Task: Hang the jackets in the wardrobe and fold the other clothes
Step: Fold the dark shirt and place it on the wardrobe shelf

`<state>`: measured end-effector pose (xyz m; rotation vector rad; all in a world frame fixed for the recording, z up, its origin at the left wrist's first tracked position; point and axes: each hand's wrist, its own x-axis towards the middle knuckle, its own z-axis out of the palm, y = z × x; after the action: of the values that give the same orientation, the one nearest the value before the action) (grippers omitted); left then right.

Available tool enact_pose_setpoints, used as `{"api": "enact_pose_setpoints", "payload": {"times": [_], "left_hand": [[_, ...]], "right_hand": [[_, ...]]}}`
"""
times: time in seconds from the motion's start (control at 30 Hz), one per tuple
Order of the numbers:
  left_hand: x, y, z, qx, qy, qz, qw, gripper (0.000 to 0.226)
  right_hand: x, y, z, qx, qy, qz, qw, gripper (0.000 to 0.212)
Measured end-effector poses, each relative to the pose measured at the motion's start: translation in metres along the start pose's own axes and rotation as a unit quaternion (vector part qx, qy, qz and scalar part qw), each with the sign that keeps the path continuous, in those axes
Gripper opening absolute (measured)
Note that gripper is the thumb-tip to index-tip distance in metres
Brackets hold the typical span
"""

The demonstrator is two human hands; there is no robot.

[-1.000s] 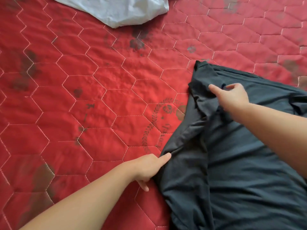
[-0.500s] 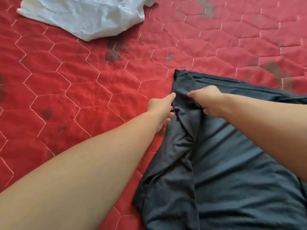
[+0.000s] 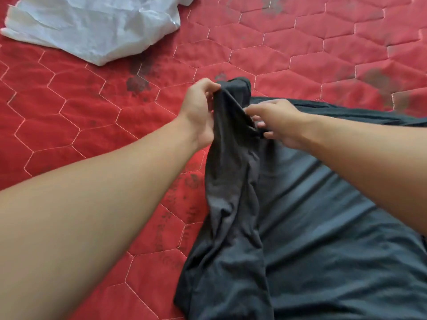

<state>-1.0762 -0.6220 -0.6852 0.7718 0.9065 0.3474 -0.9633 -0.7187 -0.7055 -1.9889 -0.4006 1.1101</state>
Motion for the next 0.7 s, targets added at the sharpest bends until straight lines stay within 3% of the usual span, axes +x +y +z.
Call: {"api": "enact_pose_setpoints", "payload": {"times": [0.07, 0.13, 0.2, 0.3, 0.33, 0.37, 0.4, 0.47, 0.53, 0.6, 0.7], "left_hand": [[0.001, 0.008, -0.002, -0.050, -0.048, -0.023, 0.997, 0.033], [0.006, 0.010, -0.001, -0.050, -0.042, -0.016, 0.998, 0.030], [0.011, 0.007, 0.000, -0.001, 0.028, -0.023, 0.999, 0.025], [0.022, -0.005, -0.007, 0.124, 0.151, 0.008, 0.981, 0.018], [0.024, -0.010, -0.011, 0.223, 0.181, 0.050, 0.956, 0.026], [0.024, -0.016, -0.018, 0.347, 0.198, 0.108, 0.910, 0.038], [0.021, -0.024, -0.023, 0.461, 0.185, 0.178, 0.850, 0.047], [0.011, -0.039, -0.030, 0.606, 0.101, 0.271, 0.741, 0.053], [0.003, -0.059, -0.038, 0.710, 0.043, 0.248, 0.658, 0.053], [-0.002, -0.075, -0.049, 0.770, 0.034, 0.191, 0.608, 0.057], [-0.003, -0.082, -0.061, 0.783, 0.043, 0.177, 0.595, 0.063]], "right_hand": [[-0.002, -0.004, -0.006, 0.091, -0.054, 0.038, 0.994, 0.032], [-0.004, -0.008, -0.014, 0.128, -0.110, 0.079, 0.982, 0.044], [-0.006, -0.008, -0.018, 0.111, -0.133, 0.073, 0.982, 0.027], [-0.004, -0.009, -0.018, 0.067, -0.038, 0.028, 0.997, 0.008], [-0.003, -0.008, -0.020, -0.010, 0.005, 0.011, 1.000, 0.004], [-0.001, -0.003, -0.021, -0.114, 0.048, -0.010, 0.992, 0.020], [0.000, 0.004, -0.022, -0.215, 0.100, -0.036, 0.971, 0.033], [-0.011, 0.017, -0.015, -0.312, 0.173, -0.130, 0.925, 0.040], [-0.030, 0.035, 0.001, -0.355, 0.170, -0.230, 0.890, 0.035], [-0.044, 0.050, 0.018, -0.371, 0.151, -0.205, 0.893, 0.035], [-0.037, 0.048, 0.027, -0.234, 0.188, -0.059, 0.952, 0.038]]}}
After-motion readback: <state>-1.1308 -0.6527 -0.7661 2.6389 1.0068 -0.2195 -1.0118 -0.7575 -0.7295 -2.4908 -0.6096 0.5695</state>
